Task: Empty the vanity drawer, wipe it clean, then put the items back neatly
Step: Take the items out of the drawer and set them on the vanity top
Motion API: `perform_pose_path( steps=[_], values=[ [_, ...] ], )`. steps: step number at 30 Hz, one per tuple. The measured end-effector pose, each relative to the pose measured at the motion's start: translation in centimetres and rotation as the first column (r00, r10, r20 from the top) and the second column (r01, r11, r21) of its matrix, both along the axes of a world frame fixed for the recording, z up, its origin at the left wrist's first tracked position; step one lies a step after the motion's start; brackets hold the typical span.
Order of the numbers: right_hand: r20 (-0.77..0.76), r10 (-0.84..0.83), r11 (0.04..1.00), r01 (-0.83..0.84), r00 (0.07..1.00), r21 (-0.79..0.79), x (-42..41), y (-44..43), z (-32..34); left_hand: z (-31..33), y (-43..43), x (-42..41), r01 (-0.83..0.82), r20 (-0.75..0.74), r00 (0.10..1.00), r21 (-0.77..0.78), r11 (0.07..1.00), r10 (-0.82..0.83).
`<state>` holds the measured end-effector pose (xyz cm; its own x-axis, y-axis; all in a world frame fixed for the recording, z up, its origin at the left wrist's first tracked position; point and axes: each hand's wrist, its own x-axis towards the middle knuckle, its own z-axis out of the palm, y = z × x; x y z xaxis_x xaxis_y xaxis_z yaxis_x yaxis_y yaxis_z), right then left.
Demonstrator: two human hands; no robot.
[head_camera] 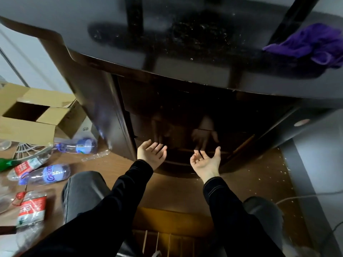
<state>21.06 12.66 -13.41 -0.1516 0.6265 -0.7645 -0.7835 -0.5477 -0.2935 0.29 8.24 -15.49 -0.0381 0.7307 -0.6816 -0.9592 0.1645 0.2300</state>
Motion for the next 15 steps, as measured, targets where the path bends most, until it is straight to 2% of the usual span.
perform_pose_path(
  steps=[5, 8, 13, 15],
  values=[
    [0.074, 0.024, 1.000, -0.024, 0.997, 0.000, 0.6, -3.1, -0.9, 0.2, -2.6, 0.5, 0.057, -0.070, 0.996, -0.067, 0.996, -0.061],
    [0.062, 0.067, 0.998, -0.065, 0.996, -0.023, 2.3, -6.5, -1.7, 0.0, -5.8, 0.7, 0.114, -0.111, 0.986, -0.120, 0.986, -0.128],
    [0.017, 0.121, 0.989, -0.119, 0.993, -0.083, 5.2, -11.8, -2.2, 0.6, -12.1, -0.2, 0.222, -0.093, 0.967, -0.152, 0.963, -0.237],
    [0.041, 0.174, 0.981, -0.170, 0.984, -0.091, 5.8, -13.5, -1.6, 1.8, -14.2, -0.3, 0.281, -0.155, 0.940, -0.159, 0.946, -0.305]
  ],
)
